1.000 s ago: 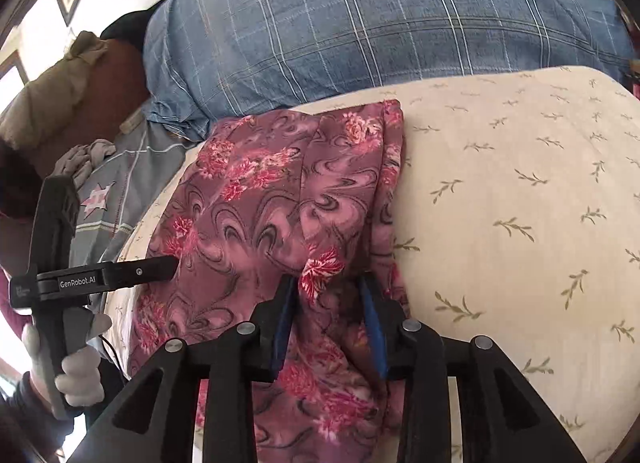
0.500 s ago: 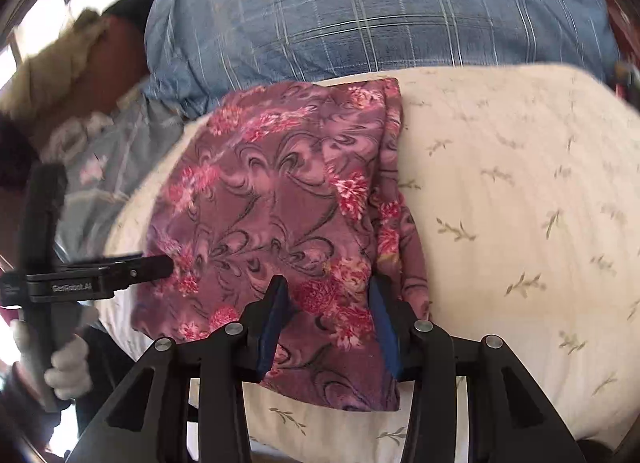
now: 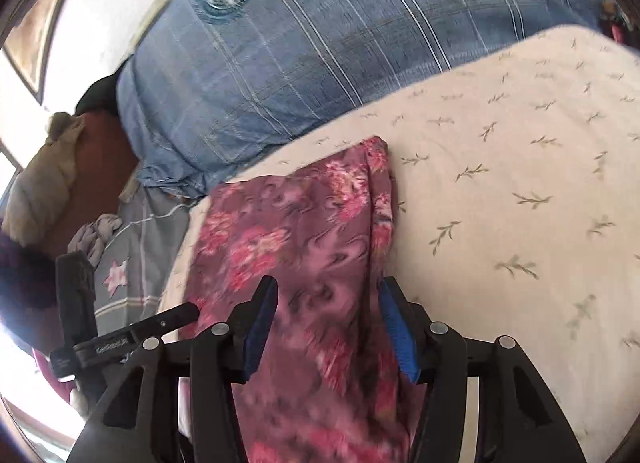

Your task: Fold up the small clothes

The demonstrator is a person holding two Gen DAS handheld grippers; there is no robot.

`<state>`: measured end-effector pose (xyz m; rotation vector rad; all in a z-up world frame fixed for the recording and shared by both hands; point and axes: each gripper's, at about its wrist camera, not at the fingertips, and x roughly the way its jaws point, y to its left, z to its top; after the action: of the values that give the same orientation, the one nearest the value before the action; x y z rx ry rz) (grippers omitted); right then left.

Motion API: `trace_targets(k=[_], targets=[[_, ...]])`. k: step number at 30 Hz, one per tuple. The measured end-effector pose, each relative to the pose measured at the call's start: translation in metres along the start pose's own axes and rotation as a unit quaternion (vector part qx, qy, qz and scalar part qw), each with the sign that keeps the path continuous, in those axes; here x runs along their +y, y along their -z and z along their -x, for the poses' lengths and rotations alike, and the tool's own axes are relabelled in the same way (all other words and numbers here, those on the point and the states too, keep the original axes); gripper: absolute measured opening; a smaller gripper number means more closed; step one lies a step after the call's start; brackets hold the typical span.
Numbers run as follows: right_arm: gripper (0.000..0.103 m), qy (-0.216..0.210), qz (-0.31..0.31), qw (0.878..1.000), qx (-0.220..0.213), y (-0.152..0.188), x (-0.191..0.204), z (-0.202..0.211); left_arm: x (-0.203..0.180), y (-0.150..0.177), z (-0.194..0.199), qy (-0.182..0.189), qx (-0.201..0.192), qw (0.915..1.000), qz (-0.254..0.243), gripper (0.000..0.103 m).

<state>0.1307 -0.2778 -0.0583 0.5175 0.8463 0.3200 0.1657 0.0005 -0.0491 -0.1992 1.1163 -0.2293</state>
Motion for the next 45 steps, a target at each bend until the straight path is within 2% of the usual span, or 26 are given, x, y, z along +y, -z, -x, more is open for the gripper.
trace_targets(k=[1, 2, 3, 4, 6, 9, 10, 13, 18, 19, 23, 24, 26, 27, 29, 31, 33, 35, 36, 39, 40, 42, 43, 44, 45], targets=[[0.041, -0.004, -0.001, 1.000, 0.007, -0.002, -0.002, -0.006, -0.001, 0.000, -0.002, 0.004, 0.002, 1.0000, 0.002, 0.088], [0.016, -0.013, 0.003, 1.000, 0.005, -0.003, -0.001, -0.009, -0.002, 0.002, 0.000, 0.007, 0.001, 1.0000, 0.003, 0.088], [0.014, -0.023, 0.019, 1.000, -0.006, -0.005, 0.003, -0.007, -0.004, 0.002, 0.000, 0.008, -0.001, 1.0000, 0.002, 0.088], [0.005, -0.020, 0.037, 0.999, -0.023, -0.006, 0.007, -0.001, -0.007, 0.000, -0.001, 0.006, -0.004, 1.0000, -0.001, 0.088], [0.005, -0.018, 0.056, 0.997, -0.042, -0.008, 0.011, 0.004, -0.008, -0.002, -0.004, 0.001, -0.004, 1.0000, -0.003, 0.088], [0.008, 0.018, 0.072, 0.997, -0.006, -0.003, 0.004, -0.019, -0.005, -0.007, -0.008, 0.011, 0.002, 0.9999, 0.008, 0.088], [0.008, 0.010, 0.065, 0.998, -0.008, -0.001, 0.001, -0.021, -0.005, -0.009, -0.009, 0.011, 0.002, 0.9999, 0.010, 0.088], [0.018, 0.001, 0.040, 0.999, -0.009, -0.006, -0.004, -0.016, -0.004, -0.013, -0.009, 0.007, 0.002, 0.9999, 0.007, 0.088], [0.020, -0.003, 0.028, 0.999, -0.019, -0.023, -0.004, -0.006, -0.005, -0.022, -0.008, 0.009, 0.000, 0.9999, 0.006, 0.088], [0.023, -0.005, 0.023, 1.000, -0.020, -0.025, -0.004, -0.006, -0.003, -0.026, -0.008, 0.013, 0.000, 0.9999, 0.008, 0.088], [0.048, -0.018, -0.009, 1.000, -0.019, -0.046, -0.011, -0.017, 0.001, -0.050, -0.016, 0.017, 0.007, 0.9997, 0.018, 0.088], [0.050, -0.016, -0.012, 1.000, -0.013, -0.050, -0.011, -0.024, 0.002, -0.056, -0.021, 0.016, 0.013, 0.9995, 0.023, 0.088], [0.050, -0.017, -0.021, 1.000, 0.002, -0.057, -0.013, -0.041, 0.004, -0.068, -0.032, 0.014, 0.023, 0.9991, 0.033, 0.088], [0.046, -0.028, -0.023, 0.999, 0.012, -0.060, -0.014, -0.051, 0.005, -0.074, -0.036, 0.016, 0.029, 0.9987, 0.040, 0.087], [0.005, -0.045, -0.012, 0.999, 0.020, -0.065, -0.009, -0.059, 0.004, -0.083, -0.036, 0.034, 0.025, 0.9979, 0.050, 0.084], [0.005, -0.058, 0.021, 0.998, -0.005, -0.071, 0.003, -0.051, 0.003, -0.092, -0.033, 0.036, 0.004, 0.9977, 0.058, 0.085], [0.005, -0.049, 0.035, 0.998, -0.022, -0.074, 0.005, -0.046, 0.003, -0.099, -0.047, 0.018, 0.017, 0.9977, 0.063, 0.085], [0.005, -0.008, 0.036, 0.999, 0.014, -0.074, -0.004, -0.063, 0.005, -0.102, -0.065, 0.003, 0.040, 0.9973, 0.062, 0.085], [0.005, 0.017, 0.044, 0.998, 0.028, -0.072, -0.008, -0.070, 0.004, -0.103, -0.064, 0.000, 0.034, 0.9977, 0.058, 0.085], [0.006, -0.008, 0.030, 0.999, 0.015, -0.068, -0.016, -0.062, 0.002, -0.098, -0.052, 0.002, 0.024, 0.9986, 0.048, 0.085], [0.012, -0.025, 0.016, 0.999, 0.011, -0.067, -0.017, -0.057, 0.002, -0.096, -0.048, 0.002, 0.022, 0.9987, 0.046, 0.085], [0.012, -0.061, -0.008, 0.998, 0.016, -0.067, -0.021, -0.051, 0.005, -0.090, -0.042, 0.013, 0.021, 0.9985, 0.048, 0.084], [0.017, -0.069, -0.016, 0.997, 0.022, -0.066, -0.022, -0.050, 0.007, -0.086, -0.039, 0.021, 0.021, 0.9981, 0.053, 0.084], [0.028, -0.071, -0.019, 0.997, 0.028, -0.065, -0.022, -0.051, 0.009, -0.081, -0.039, 0.027, 0.023, 0.9976, 0.059, 0.084], [0.032, -0.069, -0.017, 0.997, 0.036, -0.063, -0.021, -0.054, 0.010, -0.080, -0.040, 0.032, 0.026, 0.9971, 0.063, 0.084]])
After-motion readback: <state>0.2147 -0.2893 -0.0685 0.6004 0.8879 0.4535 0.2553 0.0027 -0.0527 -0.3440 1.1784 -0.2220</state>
